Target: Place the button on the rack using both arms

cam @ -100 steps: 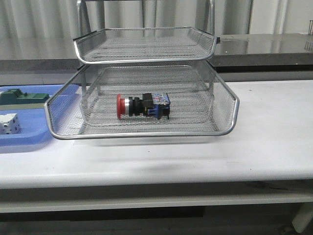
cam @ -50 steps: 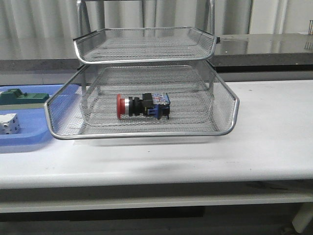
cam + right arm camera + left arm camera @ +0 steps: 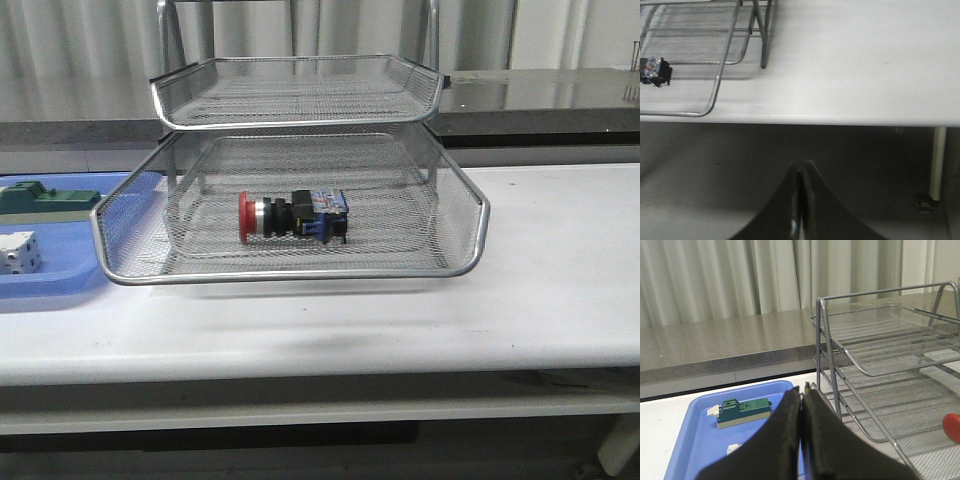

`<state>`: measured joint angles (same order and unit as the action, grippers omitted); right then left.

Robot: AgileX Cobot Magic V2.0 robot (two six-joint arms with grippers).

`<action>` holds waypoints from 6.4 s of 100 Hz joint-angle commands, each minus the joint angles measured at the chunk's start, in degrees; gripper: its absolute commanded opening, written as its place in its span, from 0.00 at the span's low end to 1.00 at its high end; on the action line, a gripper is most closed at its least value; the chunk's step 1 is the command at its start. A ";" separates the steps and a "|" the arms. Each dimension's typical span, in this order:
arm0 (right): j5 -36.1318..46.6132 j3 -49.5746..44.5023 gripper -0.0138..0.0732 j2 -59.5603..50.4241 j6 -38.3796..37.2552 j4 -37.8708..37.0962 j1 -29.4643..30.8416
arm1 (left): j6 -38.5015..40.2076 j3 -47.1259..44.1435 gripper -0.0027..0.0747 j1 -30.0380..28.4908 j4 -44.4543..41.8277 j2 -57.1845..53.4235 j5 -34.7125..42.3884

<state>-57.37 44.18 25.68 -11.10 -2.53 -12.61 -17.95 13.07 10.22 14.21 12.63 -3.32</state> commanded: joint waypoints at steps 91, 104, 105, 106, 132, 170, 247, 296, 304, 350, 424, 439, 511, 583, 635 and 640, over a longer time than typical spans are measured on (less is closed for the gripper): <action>22.04 1.70 0.08 41.38 13.14 30.06 -9.93 | 0.62 1.53 0.01 0.00 0.69 0.36 4.81; 25.23 1.70 0.08 45.62 13.09 31.51 -14.45 | 0.62 1.53 0.01 0.00 0.69 0.36 4.81; 25.41 1.70 0.08 45.84 13.09 31.64 -14.88 | 0.62 1.53 0.01 0.00 0.69 0.36 4.81; 25.62 1.70 0.08 46.29 13.09 31.90 -15.07 | 0.62 1.53 0.01 0.00 0.69 0.36 4.81; 35.22 1.70 0.08 54.49 13.09 35.20 -21.33 | 0.62 1.53 0.01 0.00 0.69 0.36 4.81; 46.43 1.70 0.08 64.24 13.09 37.67 -26.60 | 0.62 1.53 0.01 0.00 0.69 0.36 4.81; 58.70 7.80 0.08 69.14 14.12 35.39 -23.10 | 0.62 1.53 0.01 0.00 0.69 0.36 4.81; 53.68 21.65 0.08 76.34 14.17 30.70 -16.50 | 0.62 1.53 0.01 0.00 0.69 0.36 4.81; 53.77 22.88 0.08 77.14 14.17 29.55 -16.32 | 0.62 1.53 0.01 0.00 0.69 0.36 4.81; 46.90 23.80 0.08 75.39 14.17 29.32 -16.76 | 0.62 1.53 0.01 0.00 0.69 0.36 4.81; 42.39 5.88 0.09 48.65 14.11 22.11 -14.93 | 0.62 1.53 0.01 0.00 0.69 0.36 4.81; 38.30 4.53 0.09 42.16 14.11 20.54 -10.11 | 0.62 1.53 0.01 0.00 0.69 0.36 4.81; 18.00 1.04 0.09 5.43 9.92 7.01 4.46 | 0.62 1.53 0.01 0.00 0.69 0.36 4.81; 16.59 -7.66 0.09 -10.47 9.52 4.66 6.02 | 0.62 1.53 0.01 0.00 0.69 0.36 4.81; 20.86 -10.99 0.09 -10.53 9.52 3.72 6.02 | 0.62 1.53 0.01 0.00 0.69 0.36 4.81; 23.14 -12.53 0.09 -11.10 9.52 3.36 6.02 | 0.62 1.53 0.01 0.00 0.69 0.36 4.81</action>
<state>-41.93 32.51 14.46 -1.40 1.96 -6.99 -17.95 12.96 10.22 14.25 12.63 -2.95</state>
